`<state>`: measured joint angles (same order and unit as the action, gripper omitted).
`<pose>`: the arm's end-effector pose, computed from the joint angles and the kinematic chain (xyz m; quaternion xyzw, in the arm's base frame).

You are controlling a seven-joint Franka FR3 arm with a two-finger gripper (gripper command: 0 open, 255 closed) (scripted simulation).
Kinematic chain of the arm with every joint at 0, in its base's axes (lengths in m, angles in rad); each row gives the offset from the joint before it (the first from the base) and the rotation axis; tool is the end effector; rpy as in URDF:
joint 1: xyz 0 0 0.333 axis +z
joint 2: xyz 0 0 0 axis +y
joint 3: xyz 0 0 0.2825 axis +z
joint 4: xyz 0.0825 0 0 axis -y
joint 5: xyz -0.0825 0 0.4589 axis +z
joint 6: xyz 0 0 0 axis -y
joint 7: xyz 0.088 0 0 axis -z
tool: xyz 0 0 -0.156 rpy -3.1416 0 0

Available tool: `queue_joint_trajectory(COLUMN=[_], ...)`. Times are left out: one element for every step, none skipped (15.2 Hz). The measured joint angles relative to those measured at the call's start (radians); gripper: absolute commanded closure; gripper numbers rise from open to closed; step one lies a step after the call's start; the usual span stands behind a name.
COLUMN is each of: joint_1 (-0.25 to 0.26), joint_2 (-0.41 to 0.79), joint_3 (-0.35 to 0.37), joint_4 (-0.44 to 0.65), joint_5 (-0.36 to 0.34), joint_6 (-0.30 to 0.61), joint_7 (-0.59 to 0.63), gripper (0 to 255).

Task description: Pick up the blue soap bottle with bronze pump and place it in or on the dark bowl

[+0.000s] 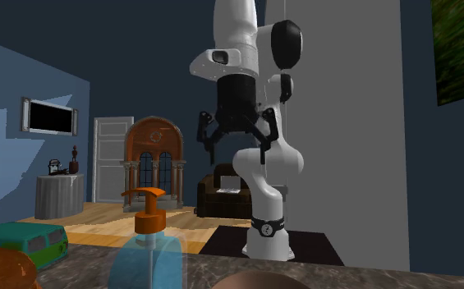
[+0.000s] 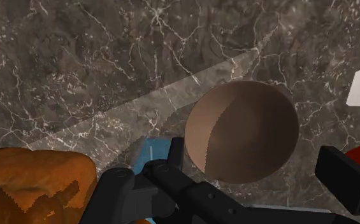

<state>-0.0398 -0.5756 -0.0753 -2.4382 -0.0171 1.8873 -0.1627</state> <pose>0.4676 -0.0535 0.4074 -0.9993 -0.0322 -0.0133 0.0107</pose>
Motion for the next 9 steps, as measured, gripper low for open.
queue_joint_trajectory(joint_1=[-0.004, -0.01, -0.016, -0.021, -0.027, -0.031, -0.034, -0.039, -0.042], joint_2=[0.038, 0.062, 0.086, 0.107, 0.137, 0.165, 0.194, 0.218, 0.254], joint_3=[-0.004, -0.012, -0.019, -0.023, -0.031, -0.035, -0.04, -0.045, -0.05], joint_4=[0.007, -0.001, -0.004, -0.005, 0.002, 0.008, 0.014, 0.021, 0.036], joint_5=[-0.003, -0.009, -0.014, -0.018, -0.022, -0.025, -0.027, -0.029, -0.029], joint_6=[0.042, 0.087, 0.126, 0.161, 0.197, 0.232, 0.267, 0.297, 0.331], joint_7=[0.001, -0.002, -0.004, -0.003, -0.006, -0.004, -0.003, -0.003, -0.002], gripper=[0, 0, 0, 0, 0, 0, 0, 0, 0])
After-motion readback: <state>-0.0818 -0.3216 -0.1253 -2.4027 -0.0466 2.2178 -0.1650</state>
